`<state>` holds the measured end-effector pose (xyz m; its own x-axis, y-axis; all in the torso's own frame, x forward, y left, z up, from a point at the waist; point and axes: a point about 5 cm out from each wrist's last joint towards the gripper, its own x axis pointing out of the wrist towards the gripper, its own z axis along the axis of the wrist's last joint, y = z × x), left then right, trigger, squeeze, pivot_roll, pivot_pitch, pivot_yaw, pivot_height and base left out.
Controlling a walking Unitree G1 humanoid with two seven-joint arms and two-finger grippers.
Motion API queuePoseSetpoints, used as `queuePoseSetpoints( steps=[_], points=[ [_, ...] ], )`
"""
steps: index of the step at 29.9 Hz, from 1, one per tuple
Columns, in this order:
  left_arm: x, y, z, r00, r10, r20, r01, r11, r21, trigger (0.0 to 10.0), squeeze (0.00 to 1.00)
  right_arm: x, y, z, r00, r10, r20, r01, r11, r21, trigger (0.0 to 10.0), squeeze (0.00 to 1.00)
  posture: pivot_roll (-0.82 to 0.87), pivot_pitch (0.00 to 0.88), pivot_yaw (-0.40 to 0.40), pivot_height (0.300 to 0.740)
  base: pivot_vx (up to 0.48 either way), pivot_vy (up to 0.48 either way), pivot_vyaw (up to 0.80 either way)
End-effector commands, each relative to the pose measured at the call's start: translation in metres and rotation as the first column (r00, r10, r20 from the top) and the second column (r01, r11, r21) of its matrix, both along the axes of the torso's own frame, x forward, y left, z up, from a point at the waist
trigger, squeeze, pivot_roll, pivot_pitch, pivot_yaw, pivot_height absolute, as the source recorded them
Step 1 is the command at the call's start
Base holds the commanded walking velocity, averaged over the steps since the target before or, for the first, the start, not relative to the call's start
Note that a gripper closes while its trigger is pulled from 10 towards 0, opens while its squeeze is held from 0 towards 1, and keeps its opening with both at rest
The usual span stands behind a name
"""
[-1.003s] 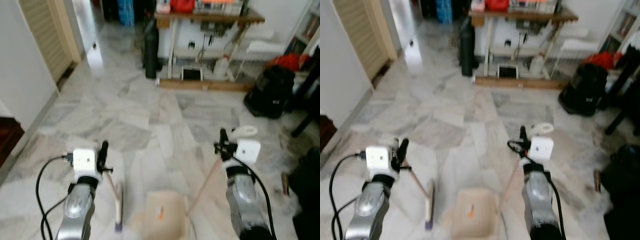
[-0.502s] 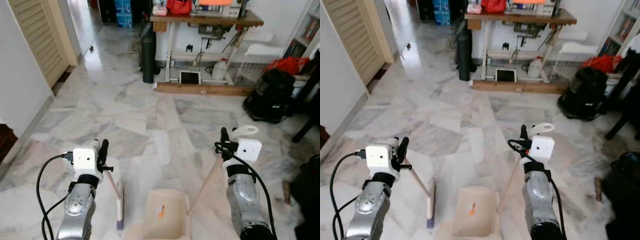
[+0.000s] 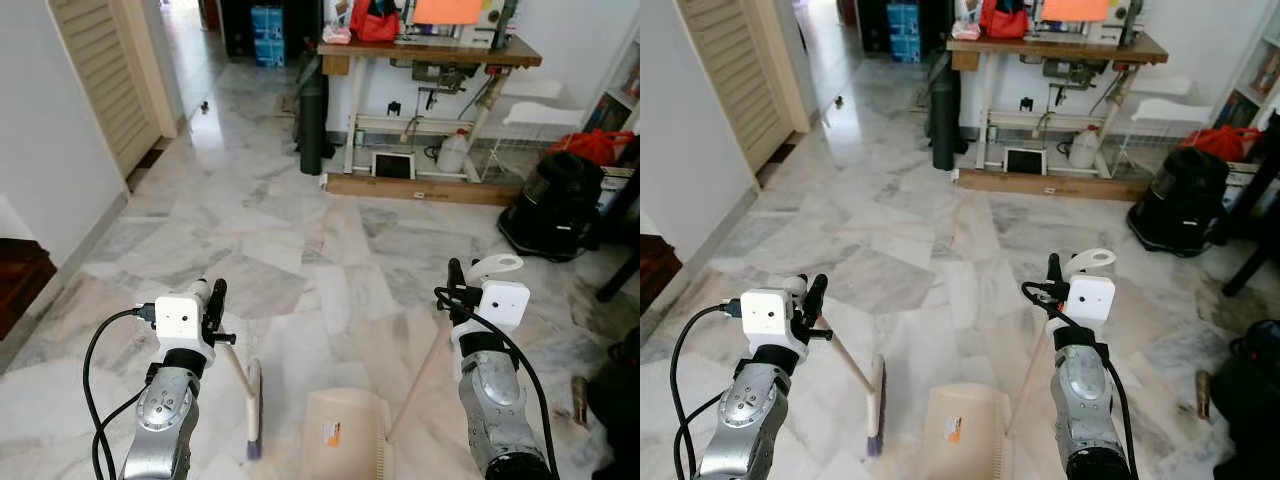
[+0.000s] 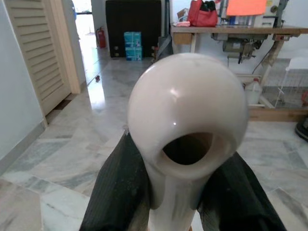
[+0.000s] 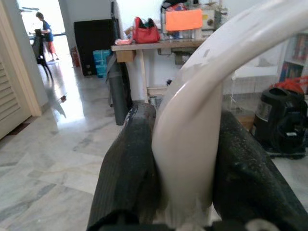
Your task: Sweep floor
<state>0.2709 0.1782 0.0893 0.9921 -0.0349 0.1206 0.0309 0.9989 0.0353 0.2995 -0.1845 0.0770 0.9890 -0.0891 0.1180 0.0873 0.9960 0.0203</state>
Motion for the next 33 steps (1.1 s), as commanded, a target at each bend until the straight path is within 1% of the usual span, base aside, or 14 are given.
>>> queuePoseSetpoints(
  steps=[1, 8, 11, 15, 33],
  points=[
    [0.0029, -0.0016, 0.01, 0.999, -0.004, 0.045, 0.004, 1.0, -0.001, 10.0, 0.0, 0.0032, -0.0023, 0.0047, 1.0, -0.008, 0.013, 0.008, 1.0, 0.009, 10.0, 0.0, 0.03, 0.0, -0.023, 0.74, 0.0, 0.0, -0.76],
    [0.0032, -0.001, 0.0096, 0.999, -0.002, 0.042, 0.003, 1.0, -0.005, 10.0, 0.0, 0.0034, -0.0014, 0.0047, 1.0, -0.005, 0.011, 0.005, 1.0, 0.002, 10.0, 0.0, 0.03, 0.0, -0.023, 0.74, 0.0, 0.0, -0.74],
    [0.0039, -0.0008, 0.009, 0.999, 0.006, 0.033, -0.005, 1.0, -0.022, 10.0, 0.0, 0.0038, -0.0017, 0.0054, 1.0, -0.005, 0.012, 0.005, 1.0, 0.001, 10.0, 0.0, 0.03, 0.0, -0.023, 0.74, 0.0, 0.48, -0.74],
    [0.0038, -0.0015, 0.0099, 0.999, -0.005, 0.045, 0.005, 1.0, -0.007, 10.0, 0.0, 0.0037, -0.0017, 0.005, 1.0, -0.004, 0.01, 0.004, 1.0, 0.0, 10.0, 0.0, 0.03, 0.0, -0.022, 0.74, 0.0, 0.401, -0.73],
    [0.0037, -0.0007, 0.0104, 0.999, -0.005, 0.045, 0.006, 1.0, -0.004, 10.0, 0.0, 0.0039, -0.0013, 0.0046, 1.0, -0.004, 0.007, 0.004, 1.0, -0.001, 10.0, 0.0, 0.03, 0.0, -0.02, 0.74, 0.0, 0.0, -0.72]
  ],
)
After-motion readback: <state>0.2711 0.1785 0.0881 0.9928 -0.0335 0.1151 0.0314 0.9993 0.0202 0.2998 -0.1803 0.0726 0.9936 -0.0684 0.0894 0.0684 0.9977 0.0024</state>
